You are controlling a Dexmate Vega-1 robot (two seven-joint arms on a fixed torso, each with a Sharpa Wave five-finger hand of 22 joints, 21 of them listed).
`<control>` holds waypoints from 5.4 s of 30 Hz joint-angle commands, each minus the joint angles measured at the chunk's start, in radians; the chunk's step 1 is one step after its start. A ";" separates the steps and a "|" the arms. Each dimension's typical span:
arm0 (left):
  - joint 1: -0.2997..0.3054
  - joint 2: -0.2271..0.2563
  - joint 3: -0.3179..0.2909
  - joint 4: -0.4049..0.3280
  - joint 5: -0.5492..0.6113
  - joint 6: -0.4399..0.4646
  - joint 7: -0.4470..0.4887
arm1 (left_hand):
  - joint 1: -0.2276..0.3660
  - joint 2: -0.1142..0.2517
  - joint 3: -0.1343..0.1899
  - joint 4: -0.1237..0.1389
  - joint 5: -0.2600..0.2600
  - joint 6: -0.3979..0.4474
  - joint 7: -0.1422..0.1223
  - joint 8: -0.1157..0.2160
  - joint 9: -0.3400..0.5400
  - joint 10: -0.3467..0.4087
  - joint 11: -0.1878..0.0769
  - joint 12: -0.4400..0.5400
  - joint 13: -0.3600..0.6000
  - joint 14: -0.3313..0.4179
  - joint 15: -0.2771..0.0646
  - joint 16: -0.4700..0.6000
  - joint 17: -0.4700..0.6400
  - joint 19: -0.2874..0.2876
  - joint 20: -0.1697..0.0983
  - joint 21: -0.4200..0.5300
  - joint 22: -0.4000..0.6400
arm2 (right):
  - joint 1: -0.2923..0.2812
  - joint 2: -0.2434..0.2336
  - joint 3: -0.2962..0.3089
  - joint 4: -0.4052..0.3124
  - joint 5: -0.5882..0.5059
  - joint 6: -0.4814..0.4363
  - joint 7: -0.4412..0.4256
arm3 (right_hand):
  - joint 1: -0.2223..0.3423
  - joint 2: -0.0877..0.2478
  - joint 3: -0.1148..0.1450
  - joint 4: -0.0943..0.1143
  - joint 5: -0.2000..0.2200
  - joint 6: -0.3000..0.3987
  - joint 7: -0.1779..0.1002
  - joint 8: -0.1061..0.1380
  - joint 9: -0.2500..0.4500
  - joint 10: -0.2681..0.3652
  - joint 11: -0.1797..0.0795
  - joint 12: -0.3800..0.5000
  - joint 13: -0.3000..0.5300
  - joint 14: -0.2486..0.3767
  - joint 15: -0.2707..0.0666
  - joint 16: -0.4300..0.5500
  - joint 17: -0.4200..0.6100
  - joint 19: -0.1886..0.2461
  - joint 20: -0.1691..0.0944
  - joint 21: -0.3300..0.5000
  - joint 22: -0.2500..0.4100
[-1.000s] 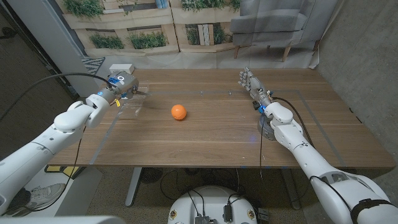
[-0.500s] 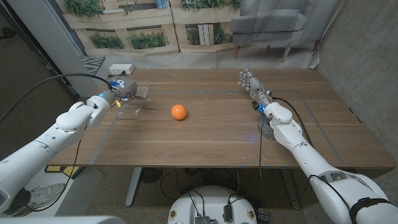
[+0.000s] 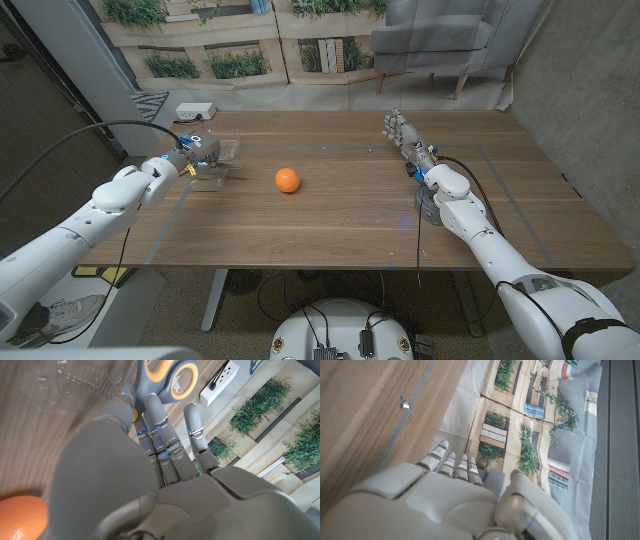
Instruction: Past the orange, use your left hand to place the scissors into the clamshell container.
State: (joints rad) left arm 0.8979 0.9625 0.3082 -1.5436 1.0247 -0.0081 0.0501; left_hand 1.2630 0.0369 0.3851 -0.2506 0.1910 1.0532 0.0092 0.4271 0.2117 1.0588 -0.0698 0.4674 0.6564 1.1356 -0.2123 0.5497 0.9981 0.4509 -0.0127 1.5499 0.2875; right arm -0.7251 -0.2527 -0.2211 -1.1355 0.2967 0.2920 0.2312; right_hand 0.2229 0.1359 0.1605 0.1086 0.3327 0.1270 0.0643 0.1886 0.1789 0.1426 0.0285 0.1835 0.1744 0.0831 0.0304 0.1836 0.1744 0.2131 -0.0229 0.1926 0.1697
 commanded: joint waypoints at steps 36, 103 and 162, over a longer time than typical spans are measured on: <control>0.019 0.017 0.013 -0.054 -0.005 0.047 -0.173 | -0.141 -0.029 0.044 0.113 -0.017 -0.289 -0.023 -0.189 0.006 -0.221 -0.060 -0.222 -0.078 -0.227 0.007 -0.279 -0.241 -0.184 0.016 -0.166 -0.119 | -0.017 -0.010 -0.004 -0.042 -0.002 -0.015 -0.012 | -0.005 -0.005 0.011 0.001 -0.003 0.004 0.003 0.002 0.004 0.006 0.000 0.002 0.005 0.008 0.002 0.002 0.003 0.007 -0.001 0.003 0.003; 0.264 -0.042 -0.262 -0.163 -0.095 -0.063 0.236 | -0.822 -0.006 -0.221 0.365 0.005 -0.984 -0.179 -0.253 -0.026 -0.993 0.037 -0.279 -0.299 -1.162 0.267 -0.374 -0.720 -0.713 0.226 -0.773 -0.115 | -0.062 -0.031 -0.011 -0.120 -0.001 -0.027 -0.029 | -0.007 -0.007 0.013 -0.001 -0.003 0.004 0.004 0.002 0.004 0.005 0.000 0.002 0.005 0.010 0.003 0.002 0.002 0.002 -0.005 0.001 0.003; 0.156 -0.355 -0.428 0.032 -0.646 -0.541 0.083 | -1.193 0.060 -0.341 0.426 0.029 -1.220 -0.203 -0.242 -0.036 -1.258 0.031 -0.267 -0.455 -1.394 0.333 -0.358 -0.812 -0.967 0.226 -1.047 -0.103 | -0.111 -0.063 -0.051 -0.296 -0.084 -0.139 -0.145 | -0.015 -0.013 0.010 0.001 -0.004 0.009 0.009 0.004 0.004 0.013 0.004 0.004 0.005 0.017 0.005 0.005 0.003 0.010 -0.004 0.005 0.003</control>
State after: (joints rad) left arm 1.0950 0.6745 -0.0988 -1.5939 0.5106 -0.4272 0.2012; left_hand 0.0778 0.0964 0.0507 0.1740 0.2146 -0.1687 -0.1914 0.1817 0.1731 -0.1691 -0.0462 0.1971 0.1997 -0.1712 0.1101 0.1858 0.1859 -0.1740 0.2055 0.5098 0.1793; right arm -0.8193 -0.2987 -0.2669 -1.3761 0.2358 0.1886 0.1280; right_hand 0.2110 0.1238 0.1686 0.1089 0.3286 0.1308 0.0680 0.1886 0.1789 0.1462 0.0321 0.1835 0.1744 0.0883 0.0357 0.1836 0.1744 0.2131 -0.0229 0.1926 0.1697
